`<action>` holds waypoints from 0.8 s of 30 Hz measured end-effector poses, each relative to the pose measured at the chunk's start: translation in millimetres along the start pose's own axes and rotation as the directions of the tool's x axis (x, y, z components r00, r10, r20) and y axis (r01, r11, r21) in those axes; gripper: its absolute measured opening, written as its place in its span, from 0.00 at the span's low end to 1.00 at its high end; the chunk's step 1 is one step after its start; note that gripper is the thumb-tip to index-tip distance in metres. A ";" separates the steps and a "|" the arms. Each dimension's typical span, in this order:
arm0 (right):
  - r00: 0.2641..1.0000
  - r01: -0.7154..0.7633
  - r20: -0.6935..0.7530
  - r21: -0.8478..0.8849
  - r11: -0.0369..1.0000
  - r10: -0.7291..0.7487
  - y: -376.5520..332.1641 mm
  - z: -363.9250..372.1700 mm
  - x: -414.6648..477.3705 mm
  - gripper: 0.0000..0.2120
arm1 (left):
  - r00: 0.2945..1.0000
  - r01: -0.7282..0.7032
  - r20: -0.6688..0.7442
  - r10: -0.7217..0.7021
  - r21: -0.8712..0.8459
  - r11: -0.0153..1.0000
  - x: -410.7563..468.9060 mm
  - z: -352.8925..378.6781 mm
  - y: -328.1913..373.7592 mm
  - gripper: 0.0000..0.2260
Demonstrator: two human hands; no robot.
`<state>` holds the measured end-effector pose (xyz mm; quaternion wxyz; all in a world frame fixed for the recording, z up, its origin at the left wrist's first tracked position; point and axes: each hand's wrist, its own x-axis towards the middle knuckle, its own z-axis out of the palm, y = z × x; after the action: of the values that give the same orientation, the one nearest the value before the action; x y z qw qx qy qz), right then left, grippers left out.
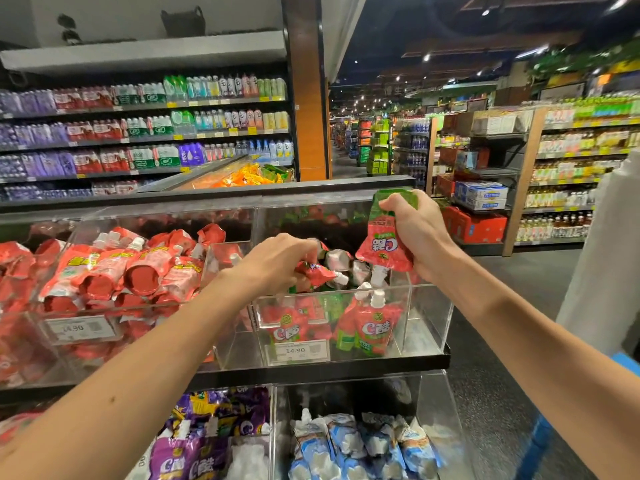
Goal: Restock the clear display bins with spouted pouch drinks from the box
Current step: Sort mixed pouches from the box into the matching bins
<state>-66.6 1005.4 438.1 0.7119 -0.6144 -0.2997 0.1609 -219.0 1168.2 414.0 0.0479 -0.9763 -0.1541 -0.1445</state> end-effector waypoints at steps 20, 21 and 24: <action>0.746 0.633 0.220 -0.527 0.567 -0.628 8.2 12.4 15.0 0.17 | 0.948 -0.105 -0.312 -0.062 -0.491 0.865 17.5 -51.5 26.8 0.27; 0.697 0.681 0.280 -0.546 0.488 -0.660 13.6 12.9 17.2 0.16 | 0.937 -0.116 -0.345 -0.052 -0.447 0.887 21.0 -47.5 28.3 0.26; 0.614 0.741 0.407 -0.592 0.317 -0.677 35.5 13.3 24.0 0.16 | 0.920 -0.196 -0.385 0.071 -0.297 0.935 27.8 -25.4 24.2 0.14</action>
<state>-51.5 1036.9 410.0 0.3966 -0.6359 -0.6038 -0.2716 -192.9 1149.7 445.3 -0.0780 -0.9342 -0.0482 -0.3448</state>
